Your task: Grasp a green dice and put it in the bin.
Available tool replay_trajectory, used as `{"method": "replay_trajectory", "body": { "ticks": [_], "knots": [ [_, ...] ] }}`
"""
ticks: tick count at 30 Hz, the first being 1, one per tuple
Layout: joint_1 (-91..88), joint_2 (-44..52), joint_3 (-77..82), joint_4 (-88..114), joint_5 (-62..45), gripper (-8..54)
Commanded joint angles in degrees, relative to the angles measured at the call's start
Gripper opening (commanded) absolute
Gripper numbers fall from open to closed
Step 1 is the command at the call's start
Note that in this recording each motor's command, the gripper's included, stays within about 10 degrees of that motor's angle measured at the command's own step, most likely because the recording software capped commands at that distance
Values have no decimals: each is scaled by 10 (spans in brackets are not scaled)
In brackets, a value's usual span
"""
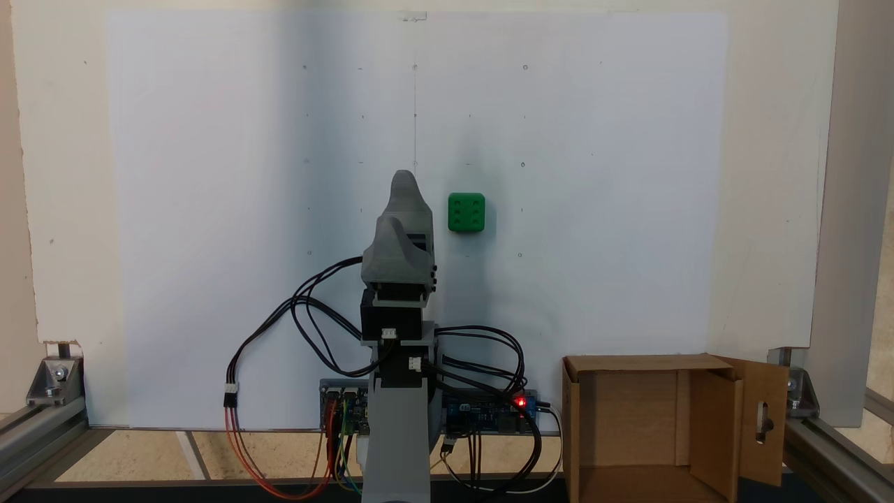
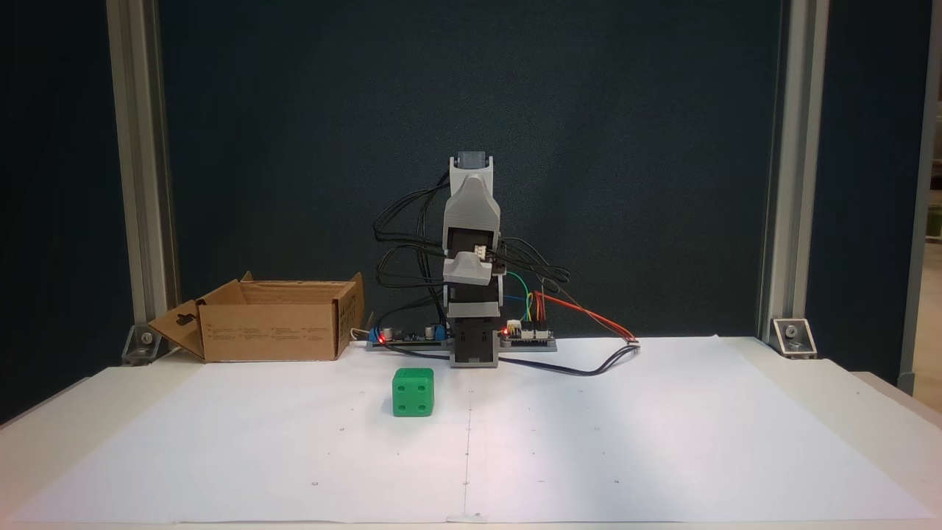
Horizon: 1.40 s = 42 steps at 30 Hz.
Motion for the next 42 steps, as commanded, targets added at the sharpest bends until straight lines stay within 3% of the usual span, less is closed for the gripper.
{"method": "replay_trajectory", "body": {
  "ticks": [1,42],
  "knots": [
    [49,61,27,62,-26,454],
    [41,61,27,55,-25,454]
  ]
}}
